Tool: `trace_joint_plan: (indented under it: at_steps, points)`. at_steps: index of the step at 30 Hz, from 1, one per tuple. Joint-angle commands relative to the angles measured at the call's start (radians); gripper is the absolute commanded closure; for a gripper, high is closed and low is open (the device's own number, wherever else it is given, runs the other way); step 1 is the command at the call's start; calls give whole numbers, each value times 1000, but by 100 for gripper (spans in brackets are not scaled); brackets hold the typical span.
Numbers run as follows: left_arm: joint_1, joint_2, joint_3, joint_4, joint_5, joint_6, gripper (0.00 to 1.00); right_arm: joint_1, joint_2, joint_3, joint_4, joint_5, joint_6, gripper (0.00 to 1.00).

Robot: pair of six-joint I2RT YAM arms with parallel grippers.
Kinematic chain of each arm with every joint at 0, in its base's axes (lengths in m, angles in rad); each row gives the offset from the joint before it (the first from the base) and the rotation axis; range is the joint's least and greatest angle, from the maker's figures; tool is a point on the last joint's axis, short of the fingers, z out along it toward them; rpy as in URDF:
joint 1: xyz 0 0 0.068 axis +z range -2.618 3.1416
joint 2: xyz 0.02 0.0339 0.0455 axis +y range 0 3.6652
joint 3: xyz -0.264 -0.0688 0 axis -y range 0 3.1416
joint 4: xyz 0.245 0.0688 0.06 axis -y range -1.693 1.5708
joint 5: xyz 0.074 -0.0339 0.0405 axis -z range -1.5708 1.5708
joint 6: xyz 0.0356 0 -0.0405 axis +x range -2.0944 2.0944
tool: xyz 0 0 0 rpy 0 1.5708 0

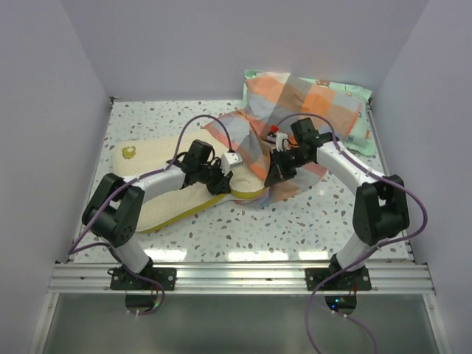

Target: Put the pillow into the pillowcase

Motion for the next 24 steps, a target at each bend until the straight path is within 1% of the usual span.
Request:
trace_joint_plan:
  at_steps: [1, 5, 6, 8, 9, 10, 11, 12, 13, 14, 15, 16, 18, 19, 21, 24]
  points:
    - [33, 9, 49, -13, 0, -94, 100, 33, -91, 104, -13, -128, 3, 100]
    - [36, 22, 41, -16, -3, -137, 100, 64, -117, 125, -24, -120, 9, 100]
    - [41, 28, 39, -10, 2, -176, 100, 82, -123, 124, -23, -119, 9, 100]
    - [74, 34, 46, 7, 80, -229, 100, 122, -132, 109, -7, -111, 23, 100]
    - [88, 28, 46, 52, 115, -267, 100, 135, -137, 107, 13, -118, 29, 100]
    - [114, 17, 41, 89, 181, -367, 100, 147, -146, 102, 25, -129, 49, 100]
    - [124, -18, 38, 135, 216, -419, 100, 162, -149, 92, 40, -143, 61, 100]
    - [125, -38, 39, 231, 243, -466, 100, 165, -154, 81, 84, -158, 81, 100]
    - [125, -55, 44, 264, 269, -541, 100, 167, -165, 67, 120, -192, 138, 100]
    - [125, -84, 43, 304, 280, -584, 100, 168, -174, 49, 161, -204, 172, 100]
    - [124, -92, 43, 370, 289, -627, 100, 179, -183, 12, 248, -209, 205, 100]
    - [122, -93, 47, 392, 310, -701, 100, 187, -192, 0, 290, -208, 265, 100]
    - [116, -78, 43, 453, 323, -772, 100, 219, -201, -4, 379, -189, 310, 100]
    - [102, -61, 18, 493, 329, -848, 100, 228, -197, 7, 388, -188, 333, 100]
    - [84, -44, -10, 600, 315, -940, 100, 250, -171, 36, 404, -171, 347, 100]
    - [68, -4, -60, 753, 307, -1057, 100, 253, -163, 9, 433, -149, 371, 100]
